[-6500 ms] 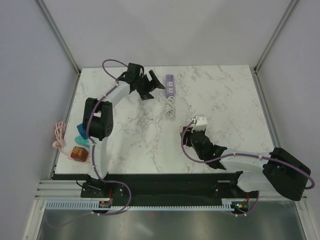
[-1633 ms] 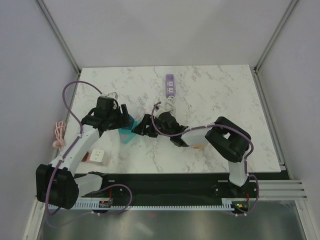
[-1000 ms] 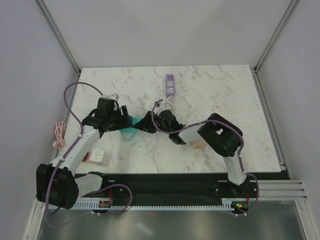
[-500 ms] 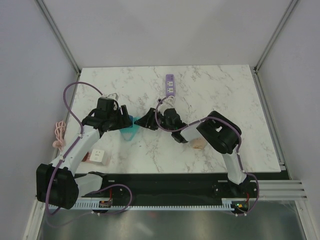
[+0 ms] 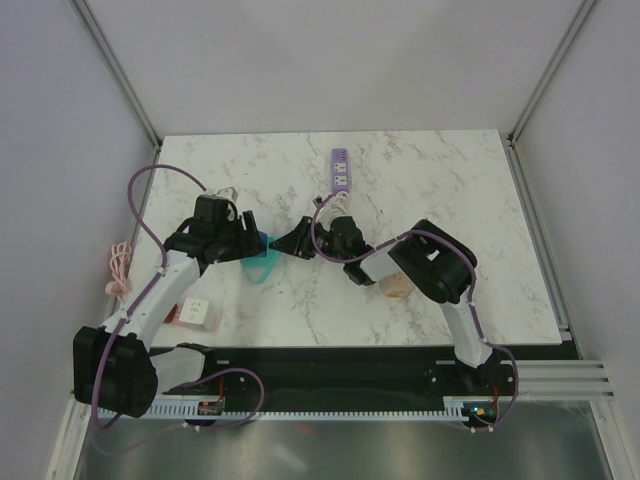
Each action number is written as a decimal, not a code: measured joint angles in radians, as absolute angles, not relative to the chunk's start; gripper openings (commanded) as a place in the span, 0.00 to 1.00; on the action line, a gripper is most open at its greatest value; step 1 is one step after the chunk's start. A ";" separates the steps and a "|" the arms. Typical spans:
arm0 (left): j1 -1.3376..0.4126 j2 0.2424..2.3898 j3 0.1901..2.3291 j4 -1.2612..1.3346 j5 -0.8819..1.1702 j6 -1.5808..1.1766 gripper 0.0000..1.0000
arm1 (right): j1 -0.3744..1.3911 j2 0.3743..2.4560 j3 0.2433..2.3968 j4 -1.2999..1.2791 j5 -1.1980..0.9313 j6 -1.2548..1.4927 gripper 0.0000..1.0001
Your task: Pull the plug off the socket
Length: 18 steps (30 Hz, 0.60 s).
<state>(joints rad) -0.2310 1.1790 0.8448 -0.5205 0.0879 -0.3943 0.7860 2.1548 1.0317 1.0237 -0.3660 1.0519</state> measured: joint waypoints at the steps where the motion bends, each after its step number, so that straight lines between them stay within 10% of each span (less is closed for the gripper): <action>1: -0.231 1.181 0.844 -0.521 0.088 -0.394 0.02 | 0.786 2.160 1.032 1.030 -0.368 1.056 0.04; 4: -0.231 1.186 0.844 -0.521 0.088 -0.393 0.07 | 0.786 2.163 1.032 1.031 -0.373 1.066 0.00; 9: -0.231 1.186 0.844 -0.523 0.089 -0.390 0.56 | 0.786 2.162 1.021 1.035 -0.373 1.072 0.00; 18: -0.232 1.186 0.844 -0.526 0.090 -0.384 0.67 | 0.785 2.159 1.010 1.039 -0.387 1.104 0.00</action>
<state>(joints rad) -0.2317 1.1858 0.8440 -0.5259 0.0902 -0.3836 0.7845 2.1590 1.0103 1.0393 -0.3874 1.1038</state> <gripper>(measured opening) 0.713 0.419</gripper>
